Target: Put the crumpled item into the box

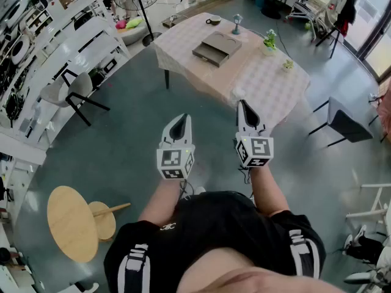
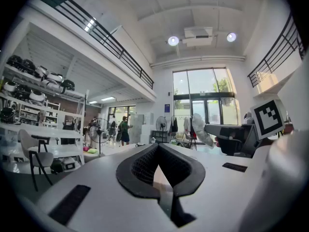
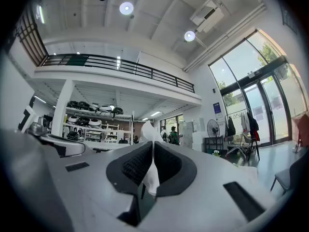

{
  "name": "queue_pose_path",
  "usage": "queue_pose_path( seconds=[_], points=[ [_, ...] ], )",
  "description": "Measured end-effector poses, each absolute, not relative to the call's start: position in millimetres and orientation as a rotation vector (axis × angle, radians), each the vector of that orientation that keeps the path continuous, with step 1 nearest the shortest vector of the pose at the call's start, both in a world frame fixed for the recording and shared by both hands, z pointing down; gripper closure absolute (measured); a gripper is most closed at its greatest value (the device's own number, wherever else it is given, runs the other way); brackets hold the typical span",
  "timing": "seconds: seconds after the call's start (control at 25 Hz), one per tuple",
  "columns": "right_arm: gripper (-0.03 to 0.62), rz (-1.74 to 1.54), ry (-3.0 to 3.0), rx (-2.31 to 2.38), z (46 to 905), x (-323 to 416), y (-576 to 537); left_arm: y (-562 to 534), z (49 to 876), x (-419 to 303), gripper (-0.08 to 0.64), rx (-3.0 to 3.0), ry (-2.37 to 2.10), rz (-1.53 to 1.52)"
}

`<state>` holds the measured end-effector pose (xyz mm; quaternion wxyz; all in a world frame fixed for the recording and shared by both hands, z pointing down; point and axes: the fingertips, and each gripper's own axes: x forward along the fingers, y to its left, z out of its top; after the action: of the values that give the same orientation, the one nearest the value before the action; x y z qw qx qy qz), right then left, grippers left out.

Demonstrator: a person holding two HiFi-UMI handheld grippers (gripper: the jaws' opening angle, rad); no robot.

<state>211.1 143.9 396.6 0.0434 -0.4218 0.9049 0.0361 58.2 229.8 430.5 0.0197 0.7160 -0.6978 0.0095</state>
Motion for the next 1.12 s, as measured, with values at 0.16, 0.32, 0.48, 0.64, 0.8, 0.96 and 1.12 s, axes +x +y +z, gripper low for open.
queue_pose_path(
  seconds=[0.16, 0.32, 0.48, 0.64, 0.8, 0.96, 1.12],
  points=[
    [0.577, 0.116, 2.768, -1.282, 395, 218, 150, 235, 427, 64, 0.569, 2.214, -2.180, 0.025],
    [0.577, 0.104, 2.768, -1.238, 395, 221, 153, 235, 425, 68, 0.569, 2.203, -2.193, 0.020],
    [0.575, 0.110, 2.776, -1.220, 396, 217, 153, 234, 429, 66, 0.569, 2.195, -2.191, 0.022],
    [0.575, 0.115, 2.784, -1.230, 397, 207, 149, 227, 430, 59, 0.569, 2.206, -2.179, 0.026],
    [0.575, 0.133, 2.774, -1.255, 395, 195, 140, 218, 427, 48, 0.569, 2.227, -2.168, 0.014],
    [0.575, 0.151, 2.746, -1.293, 393, 179, 136, 211, 429, 25, 0.569, 2.255, -2.152, 0.003],
    [0.575, 0.149, 2.718, -1.334, 395, 161, 139, 210, 427, 3, 0.569, 2.290, -2.131, -0.003]
  ],
)
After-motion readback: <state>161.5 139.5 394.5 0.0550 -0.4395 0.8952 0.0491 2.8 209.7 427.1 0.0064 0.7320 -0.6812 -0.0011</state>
